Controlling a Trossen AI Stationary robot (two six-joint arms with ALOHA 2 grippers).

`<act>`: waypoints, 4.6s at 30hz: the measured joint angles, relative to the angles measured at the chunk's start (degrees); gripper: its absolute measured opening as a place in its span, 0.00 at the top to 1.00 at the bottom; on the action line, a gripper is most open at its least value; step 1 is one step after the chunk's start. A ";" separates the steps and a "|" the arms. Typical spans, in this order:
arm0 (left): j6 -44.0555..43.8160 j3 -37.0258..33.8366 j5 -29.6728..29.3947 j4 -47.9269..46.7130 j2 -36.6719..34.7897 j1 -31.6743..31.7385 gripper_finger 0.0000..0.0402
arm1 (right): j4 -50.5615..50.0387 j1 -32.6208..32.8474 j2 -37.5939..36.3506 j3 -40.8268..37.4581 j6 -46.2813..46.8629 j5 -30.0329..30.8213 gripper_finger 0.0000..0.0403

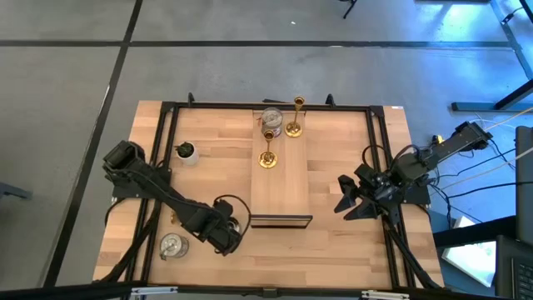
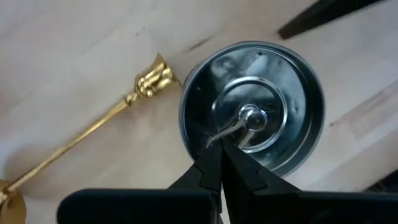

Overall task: Pick & Place candle stick holders
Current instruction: Put the right scented candle on the shelf

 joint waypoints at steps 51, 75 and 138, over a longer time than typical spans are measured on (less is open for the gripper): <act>-31.35 -0.06 -39.67 -10.50 -10.58 -23.50 1.00 | 2.47 10.77 3.45 0.00 -1.29 30.15 0.55; -29.23 -19.32 -32.24 -6.35 -9.31 -17.26 1.00 | 22.48 13.50 21.00 0.00 0.61 42.02 0.55; 7.09 -32.00 -25.45 57.44 -9.49 -9.23 1.00 | -7.59 22.34 52.36 21.57 12.08 37.04 0.35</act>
